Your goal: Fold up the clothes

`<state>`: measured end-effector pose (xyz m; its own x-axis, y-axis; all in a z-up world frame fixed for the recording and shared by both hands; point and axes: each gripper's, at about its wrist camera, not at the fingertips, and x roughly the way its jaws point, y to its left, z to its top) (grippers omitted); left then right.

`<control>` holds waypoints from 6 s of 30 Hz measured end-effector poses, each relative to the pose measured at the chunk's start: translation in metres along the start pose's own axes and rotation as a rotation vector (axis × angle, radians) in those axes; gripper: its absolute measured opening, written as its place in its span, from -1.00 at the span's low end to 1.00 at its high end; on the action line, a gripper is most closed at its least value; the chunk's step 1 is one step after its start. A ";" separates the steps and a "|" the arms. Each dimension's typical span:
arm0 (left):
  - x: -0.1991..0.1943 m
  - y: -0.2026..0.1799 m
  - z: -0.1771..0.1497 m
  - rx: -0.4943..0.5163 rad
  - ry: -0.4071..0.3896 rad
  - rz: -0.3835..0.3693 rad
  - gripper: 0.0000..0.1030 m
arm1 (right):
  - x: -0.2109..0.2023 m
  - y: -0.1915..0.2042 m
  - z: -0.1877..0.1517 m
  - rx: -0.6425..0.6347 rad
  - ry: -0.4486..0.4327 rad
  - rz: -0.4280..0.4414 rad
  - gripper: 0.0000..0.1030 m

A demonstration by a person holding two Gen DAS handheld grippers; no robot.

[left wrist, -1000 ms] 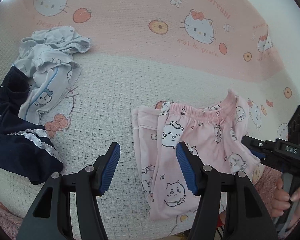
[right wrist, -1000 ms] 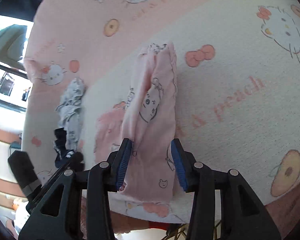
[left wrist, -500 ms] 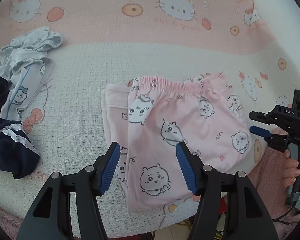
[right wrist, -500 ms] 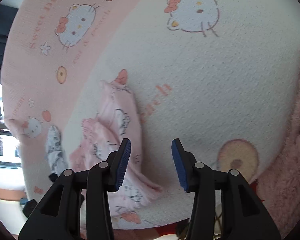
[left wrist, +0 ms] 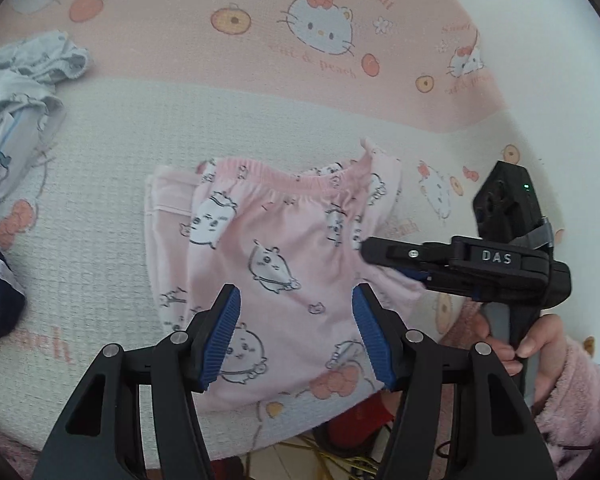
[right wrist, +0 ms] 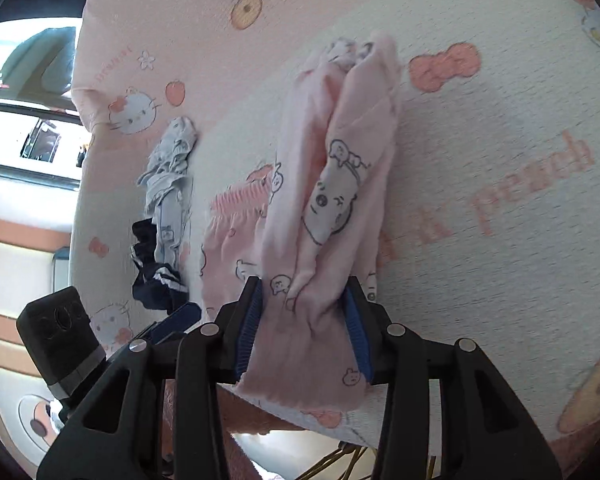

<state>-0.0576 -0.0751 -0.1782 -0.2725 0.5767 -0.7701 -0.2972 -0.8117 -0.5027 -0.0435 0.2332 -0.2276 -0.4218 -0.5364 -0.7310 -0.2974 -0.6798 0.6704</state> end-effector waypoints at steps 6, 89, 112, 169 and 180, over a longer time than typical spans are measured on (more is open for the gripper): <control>0.014 -0.019 -0.001 0.042 0.052 -0.065 0.18 | 0.021 0.010 -0.006 0.003 0.056 0.120 -0.17; -0.006 -0.006 0.080 0.066 -0.070 0.164 -0.63 | 0.015 0.111 0.043 -0.578 0.023 -0.271 -0.12; 0.003 0.051 0.088 -0.141 -0.148 0.108 -0.56 | 0.041 0.112 0.060 -0.455 -0.017 -0.182 -0.12; -0.030 0.041 -0.045 -0.343 0.055 0.248 -0.09 | 0.000 0.031 -0.045 -0.492 0.079 -0.307 0.05; -0.034 0.040 -0.072 -0.382 0.088 0.268 -0.08 | 0.023 0.053 -0.064 -0.652 0.108 -0.412 -0.06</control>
<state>0.0060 -0.1336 -0.2005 -0.2102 0.3460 -0.9144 0.1353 -0.9160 -0.3777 -0.0147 0.1528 -0.2167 -0.2906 -0.1996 -0.9358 0.1659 -0.9737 0.1562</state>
